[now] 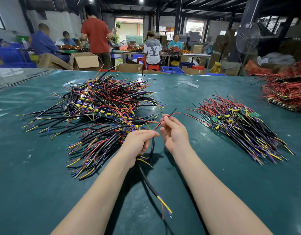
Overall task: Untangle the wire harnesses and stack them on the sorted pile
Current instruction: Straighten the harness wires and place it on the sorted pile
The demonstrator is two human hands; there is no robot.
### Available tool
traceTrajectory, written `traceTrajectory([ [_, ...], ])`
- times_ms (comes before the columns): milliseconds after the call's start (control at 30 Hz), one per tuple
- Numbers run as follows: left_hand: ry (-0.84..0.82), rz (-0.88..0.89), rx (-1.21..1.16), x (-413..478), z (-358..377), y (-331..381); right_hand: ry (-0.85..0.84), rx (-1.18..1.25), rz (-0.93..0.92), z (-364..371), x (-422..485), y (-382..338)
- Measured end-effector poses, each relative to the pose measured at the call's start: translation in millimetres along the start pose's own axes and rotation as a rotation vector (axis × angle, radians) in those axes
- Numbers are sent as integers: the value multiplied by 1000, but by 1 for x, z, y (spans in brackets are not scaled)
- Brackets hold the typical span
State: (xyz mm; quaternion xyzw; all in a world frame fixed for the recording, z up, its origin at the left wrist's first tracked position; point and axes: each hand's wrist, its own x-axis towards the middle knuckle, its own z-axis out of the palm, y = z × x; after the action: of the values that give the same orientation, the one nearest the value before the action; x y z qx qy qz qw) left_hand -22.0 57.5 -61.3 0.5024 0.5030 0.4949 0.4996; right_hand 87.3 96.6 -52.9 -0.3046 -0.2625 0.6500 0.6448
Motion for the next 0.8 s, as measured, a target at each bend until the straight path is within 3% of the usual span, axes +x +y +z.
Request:
traceTrajectory([
  [167, -30, 15, 45, -1, 0, 1, 80, 111, -78, -1, 4, -6],
  [400, -69, 2, 65, -3, -1, 2, 124, -162, -225, -7, 9, -13],
  [567, -64, -34, 44, -3, -3, 3, 212, -217, -313, -8, 12, -16],
  [800, 143, -95, -55, -2, 3, 4, 157, -14, -215, -2, 7, -19],
])
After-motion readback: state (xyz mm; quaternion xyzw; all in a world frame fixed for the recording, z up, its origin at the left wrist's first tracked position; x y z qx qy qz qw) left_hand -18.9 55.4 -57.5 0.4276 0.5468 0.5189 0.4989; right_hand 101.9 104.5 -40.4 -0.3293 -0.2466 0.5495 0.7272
